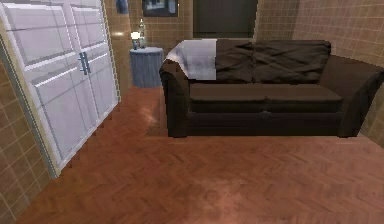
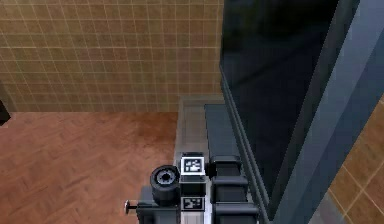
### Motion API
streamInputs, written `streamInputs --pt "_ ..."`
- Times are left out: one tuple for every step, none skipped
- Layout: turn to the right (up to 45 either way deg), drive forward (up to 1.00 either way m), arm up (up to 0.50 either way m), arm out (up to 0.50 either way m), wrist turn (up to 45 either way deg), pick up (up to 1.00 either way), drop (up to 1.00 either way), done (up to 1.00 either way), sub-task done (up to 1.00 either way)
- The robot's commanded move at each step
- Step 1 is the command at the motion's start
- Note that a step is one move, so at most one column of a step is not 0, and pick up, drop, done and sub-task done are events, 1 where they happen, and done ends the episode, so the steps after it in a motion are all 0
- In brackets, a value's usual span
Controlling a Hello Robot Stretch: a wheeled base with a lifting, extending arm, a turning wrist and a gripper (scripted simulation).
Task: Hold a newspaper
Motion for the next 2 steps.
streamInputs --pt "0.0 0.0 0.0 0.0 45.0 0.0 0.0 0.0 0.0" --pt "0.0 0.0 0.0 0.0 45.0 0.0 0.0 0.0 0.0"
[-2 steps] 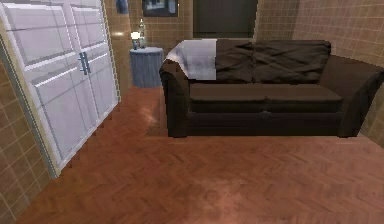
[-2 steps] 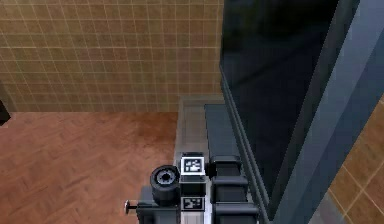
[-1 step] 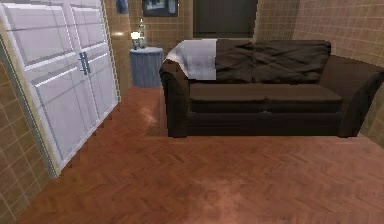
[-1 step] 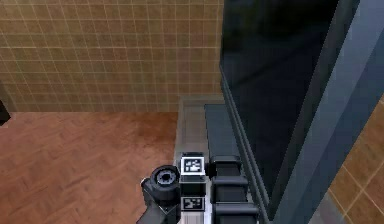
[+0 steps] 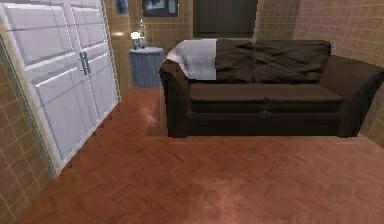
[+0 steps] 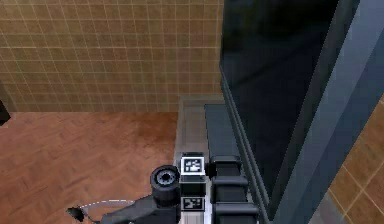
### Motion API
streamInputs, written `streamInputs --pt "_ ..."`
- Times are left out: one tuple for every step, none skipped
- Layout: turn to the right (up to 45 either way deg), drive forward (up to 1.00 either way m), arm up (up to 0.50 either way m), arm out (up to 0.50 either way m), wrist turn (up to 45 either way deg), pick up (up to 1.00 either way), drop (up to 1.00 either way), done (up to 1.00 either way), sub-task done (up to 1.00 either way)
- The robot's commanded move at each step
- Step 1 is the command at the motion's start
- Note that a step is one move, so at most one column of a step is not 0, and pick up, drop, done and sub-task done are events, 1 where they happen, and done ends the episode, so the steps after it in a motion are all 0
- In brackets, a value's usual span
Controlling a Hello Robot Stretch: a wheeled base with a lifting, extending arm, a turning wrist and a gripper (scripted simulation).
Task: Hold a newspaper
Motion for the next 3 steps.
streamInputs --pt "0.0 0.0 0.0 0.0 45.0 0.0 0.0 0.0 0.0" --pt "0.0 0.0 0.0 0.0 36.0 0.0 0.0 0.0 0.0" --pt "0.0 0.0 -0.3 0.0 0.0 0.0 0.0 0.0 0.0"
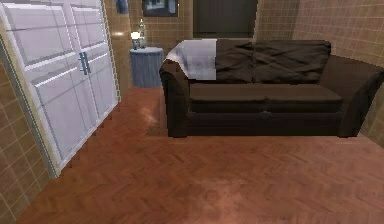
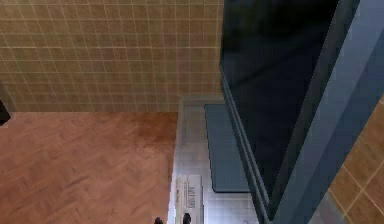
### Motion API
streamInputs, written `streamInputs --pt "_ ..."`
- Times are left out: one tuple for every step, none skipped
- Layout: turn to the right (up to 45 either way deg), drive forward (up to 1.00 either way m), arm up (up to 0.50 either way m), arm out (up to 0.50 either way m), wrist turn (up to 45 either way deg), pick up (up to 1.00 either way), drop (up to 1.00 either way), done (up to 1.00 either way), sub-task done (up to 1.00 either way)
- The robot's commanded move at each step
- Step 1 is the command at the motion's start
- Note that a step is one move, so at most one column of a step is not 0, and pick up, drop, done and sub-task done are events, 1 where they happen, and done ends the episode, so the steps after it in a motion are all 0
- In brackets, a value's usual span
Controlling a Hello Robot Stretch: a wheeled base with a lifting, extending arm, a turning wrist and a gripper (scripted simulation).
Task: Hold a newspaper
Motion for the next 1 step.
streamInputs --pt "0.0 0.0 0.0 0.0 0.0 1.0 0.0 0.0 0.0"
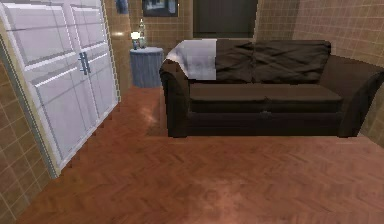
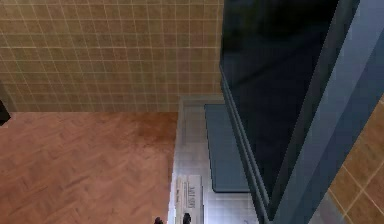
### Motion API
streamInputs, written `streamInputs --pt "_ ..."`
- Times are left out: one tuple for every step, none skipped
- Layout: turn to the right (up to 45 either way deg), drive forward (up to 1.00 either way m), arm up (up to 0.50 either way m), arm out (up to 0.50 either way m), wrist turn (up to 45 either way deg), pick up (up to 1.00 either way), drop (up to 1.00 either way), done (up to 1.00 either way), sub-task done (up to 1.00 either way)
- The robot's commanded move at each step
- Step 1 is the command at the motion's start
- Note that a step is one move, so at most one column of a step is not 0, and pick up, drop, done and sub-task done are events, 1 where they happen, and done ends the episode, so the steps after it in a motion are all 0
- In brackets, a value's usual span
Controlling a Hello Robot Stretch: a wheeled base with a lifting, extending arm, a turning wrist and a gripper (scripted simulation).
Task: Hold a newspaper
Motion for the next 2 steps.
streamInputs --pt "0.0 0.0 0.1 0.0 0.0 0.0 0.0 0.0 0.0" --pt "0.0 0.0 0.0 0.0 0.0 0.0 0.0 1.0 0.0"
